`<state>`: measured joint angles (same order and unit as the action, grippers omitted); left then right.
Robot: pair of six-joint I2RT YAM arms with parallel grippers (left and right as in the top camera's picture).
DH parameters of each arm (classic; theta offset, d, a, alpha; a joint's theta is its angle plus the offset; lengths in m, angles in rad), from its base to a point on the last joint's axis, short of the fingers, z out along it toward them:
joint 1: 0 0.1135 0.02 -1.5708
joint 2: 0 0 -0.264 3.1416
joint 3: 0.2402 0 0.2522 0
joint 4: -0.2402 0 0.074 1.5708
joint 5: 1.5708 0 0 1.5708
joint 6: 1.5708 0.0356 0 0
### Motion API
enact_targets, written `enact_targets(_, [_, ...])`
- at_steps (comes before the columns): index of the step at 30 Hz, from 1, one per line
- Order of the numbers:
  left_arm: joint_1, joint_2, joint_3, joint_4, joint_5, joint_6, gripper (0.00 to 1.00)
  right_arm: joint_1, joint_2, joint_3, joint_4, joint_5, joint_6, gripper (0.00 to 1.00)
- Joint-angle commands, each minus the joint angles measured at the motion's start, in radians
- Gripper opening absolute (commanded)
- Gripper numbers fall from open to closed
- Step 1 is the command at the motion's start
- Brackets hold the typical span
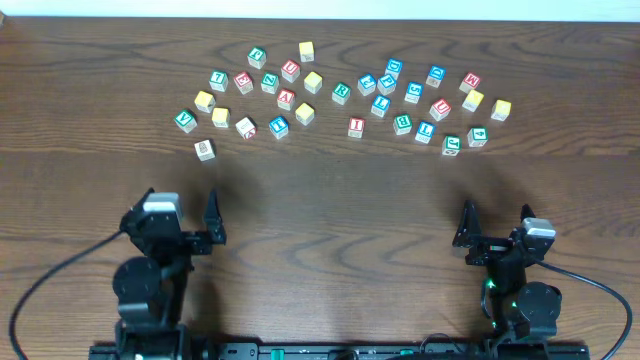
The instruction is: Spell out CORL
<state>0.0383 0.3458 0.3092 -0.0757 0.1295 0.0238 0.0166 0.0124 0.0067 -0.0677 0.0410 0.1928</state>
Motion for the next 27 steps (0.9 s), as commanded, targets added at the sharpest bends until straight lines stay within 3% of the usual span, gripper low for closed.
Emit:
enact_targets(1, [-0.002,0.107,0.118,-0.027,0.061,0.002,0.98,-0.01,-0.004,-0.001,-0.004,0.001,-0.011,0.99])
enact_targets(27, [-0.002,0.876,1.074,-0.777,0.072,0.048,0.98,-0.01,-0.004,-0.001,-0.004,0.001,-0.011,0.99])
